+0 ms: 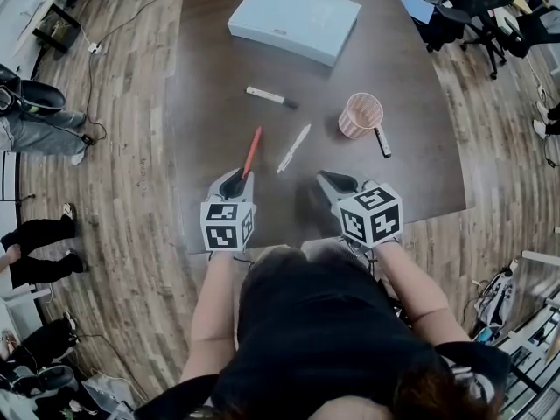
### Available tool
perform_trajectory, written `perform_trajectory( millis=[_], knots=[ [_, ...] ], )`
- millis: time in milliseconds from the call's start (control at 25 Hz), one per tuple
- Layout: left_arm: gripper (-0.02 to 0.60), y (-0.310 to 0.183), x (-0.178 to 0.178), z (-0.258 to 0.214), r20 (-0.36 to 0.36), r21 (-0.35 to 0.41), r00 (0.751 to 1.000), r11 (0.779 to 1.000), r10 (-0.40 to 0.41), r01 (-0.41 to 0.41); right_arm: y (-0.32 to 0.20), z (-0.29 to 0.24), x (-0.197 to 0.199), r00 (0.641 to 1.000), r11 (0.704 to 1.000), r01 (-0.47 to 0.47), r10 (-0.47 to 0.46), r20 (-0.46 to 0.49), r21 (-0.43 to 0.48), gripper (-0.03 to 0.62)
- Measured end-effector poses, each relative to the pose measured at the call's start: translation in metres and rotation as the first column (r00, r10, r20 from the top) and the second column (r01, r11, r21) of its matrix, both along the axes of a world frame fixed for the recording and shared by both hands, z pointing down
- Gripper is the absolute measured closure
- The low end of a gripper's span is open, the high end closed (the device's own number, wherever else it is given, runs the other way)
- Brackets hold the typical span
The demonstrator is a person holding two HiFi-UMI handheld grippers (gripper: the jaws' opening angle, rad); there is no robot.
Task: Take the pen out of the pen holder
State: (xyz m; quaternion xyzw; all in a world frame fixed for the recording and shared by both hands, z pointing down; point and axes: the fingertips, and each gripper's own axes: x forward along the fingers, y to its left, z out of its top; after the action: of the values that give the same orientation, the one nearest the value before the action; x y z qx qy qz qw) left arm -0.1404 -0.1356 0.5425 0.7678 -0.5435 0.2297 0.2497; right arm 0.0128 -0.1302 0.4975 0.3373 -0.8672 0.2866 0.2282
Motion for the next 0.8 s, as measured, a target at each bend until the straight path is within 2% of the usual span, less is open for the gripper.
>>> perform_trajectory(
  millis=[320,440,560,800],
  knots=[
    [0.506,0.004,0.001,0.021,0.037,-0.086,0.999,0.996,0.03,-0.027,0.002,0.006,0.002,1.0,1.0,-0.005,0.005,-0.01,-0.012,0.576],
    [0.505,0.005,0.001,0.024,0.04,-0.095,0.999,0.995,0.031,-0.027,0.002,0.006,0.003,1.0,1.0,-0.01,0.01,-0.01,-0.014,0.576],
    [0.477,0.005,0.001,0.026,0.04,-0.102,0.999,0.994,0.032,-0.028,0.002,0.007,0.004,1.0,1.0,-0.016,0.016,-0.01,-0.015,0.576],
    [0.476,0.005,0.001,0.023,0.028,-0.095,0.999,0.995,0.036,-0.033,0.002,0.007,0.005,1.0,1.0,-0.025,0.025,-0.011,-0.014,0.576]
  ],
)
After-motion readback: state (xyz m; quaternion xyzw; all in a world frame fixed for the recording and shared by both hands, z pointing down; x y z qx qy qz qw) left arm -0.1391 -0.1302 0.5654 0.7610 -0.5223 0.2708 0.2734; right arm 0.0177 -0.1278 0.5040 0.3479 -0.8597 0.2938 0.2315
